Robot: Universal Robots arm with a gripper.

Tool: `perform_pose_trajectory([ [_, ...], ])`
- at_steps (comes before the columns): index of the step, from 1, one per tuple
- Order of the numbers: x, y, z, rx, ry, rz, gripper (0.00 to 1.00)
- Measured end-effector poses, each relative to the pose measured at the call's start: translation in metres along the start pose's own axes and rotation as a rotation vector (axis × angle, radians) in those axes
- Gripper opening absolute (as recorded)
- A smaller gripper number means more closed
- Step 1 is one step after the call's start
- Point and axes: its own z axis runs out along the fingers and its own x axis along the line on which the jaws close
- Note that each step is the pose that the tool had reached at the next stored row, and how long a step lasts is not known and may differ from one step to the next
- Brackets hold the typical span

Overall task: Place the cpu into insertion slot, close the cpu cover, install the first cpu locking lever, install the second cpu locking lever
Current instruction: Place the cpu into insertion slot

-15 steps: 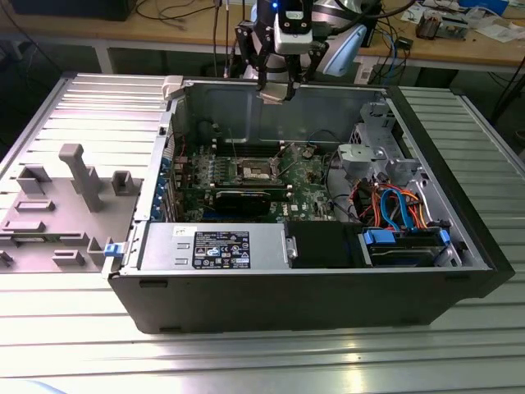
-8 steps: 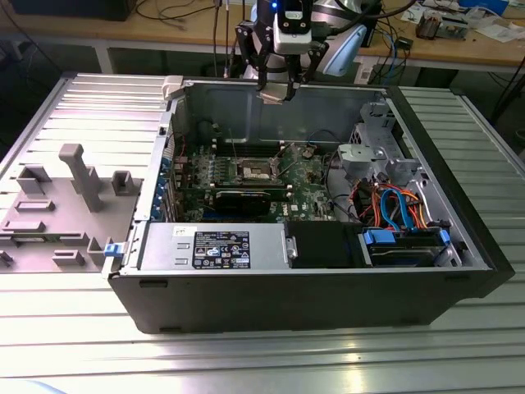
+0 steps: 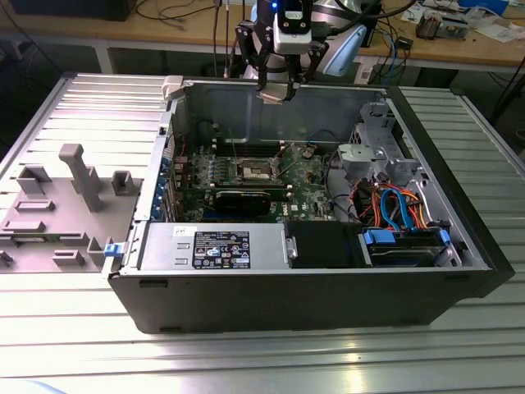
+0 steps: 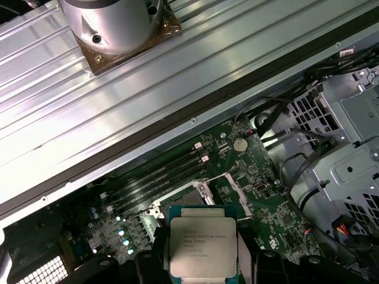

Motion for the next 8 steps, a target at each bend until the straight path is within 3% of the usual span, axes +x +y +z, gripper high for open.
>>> perform_pose_trajectory([
  [3, 0.0, 0.0, 0.0, -0.0002, -0.0007, 0.008, 0.54],
  [8, 0.0, 0.0, 0.0005, -0.0016, -0.0068, 0.077, 0.54],
])
